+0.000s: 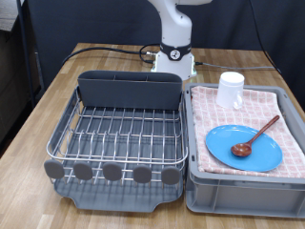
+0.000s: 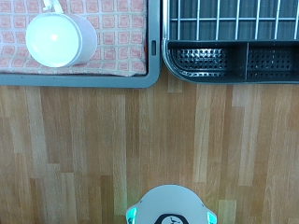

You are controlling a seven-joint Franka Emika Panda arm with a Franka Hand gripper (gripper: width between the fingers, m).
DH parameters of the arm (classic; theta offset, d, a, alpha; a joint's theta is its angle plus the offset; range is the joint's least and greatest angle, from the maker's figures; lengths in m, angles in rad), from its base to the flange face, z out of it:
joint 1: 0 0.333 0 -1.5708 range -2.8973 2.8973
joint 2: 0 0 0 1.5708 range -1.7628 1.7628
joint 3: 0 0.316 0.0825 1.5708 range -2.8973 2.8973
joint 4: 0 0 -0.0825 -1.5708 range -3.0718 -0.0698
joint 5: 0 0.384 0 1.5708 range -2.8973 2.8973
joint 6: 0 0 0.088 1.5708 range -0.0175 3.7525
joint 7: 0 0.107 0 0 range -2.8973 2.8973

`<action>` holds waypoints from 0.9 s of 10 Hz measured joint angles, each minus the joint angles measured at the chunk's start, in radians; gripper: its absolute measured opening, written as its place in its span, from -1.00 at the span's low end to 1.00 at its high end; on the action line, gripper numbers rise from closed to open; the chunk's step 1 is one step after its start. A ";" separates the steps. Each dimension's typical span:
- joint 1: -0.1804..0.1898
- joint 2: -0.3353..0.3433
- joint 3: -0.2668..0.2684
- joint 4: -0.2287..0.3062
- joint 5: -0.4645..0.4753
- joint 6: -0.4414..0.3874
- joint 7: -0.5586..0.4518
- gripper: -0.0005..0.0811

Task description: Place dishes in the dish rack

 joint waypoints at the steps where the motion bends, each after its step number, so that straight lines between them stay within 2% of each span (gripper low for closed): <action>1: 0.000 0.002 0.000 0.000 0.005 0.005 0.009 0.98; 3: 0.000 0.026 0.013 0.000 0.038 0.031 0.102 0.98; 6: -0.001 0.111 0.078 0.022 0.064 0.166 0.311 0.98; 8: -0.001 0.185 0.112 0.066 0.090 0.209 0.463 0.98; 9: -0.006 0.234 0.119 0.106 0.097 0.206 0.514 0.98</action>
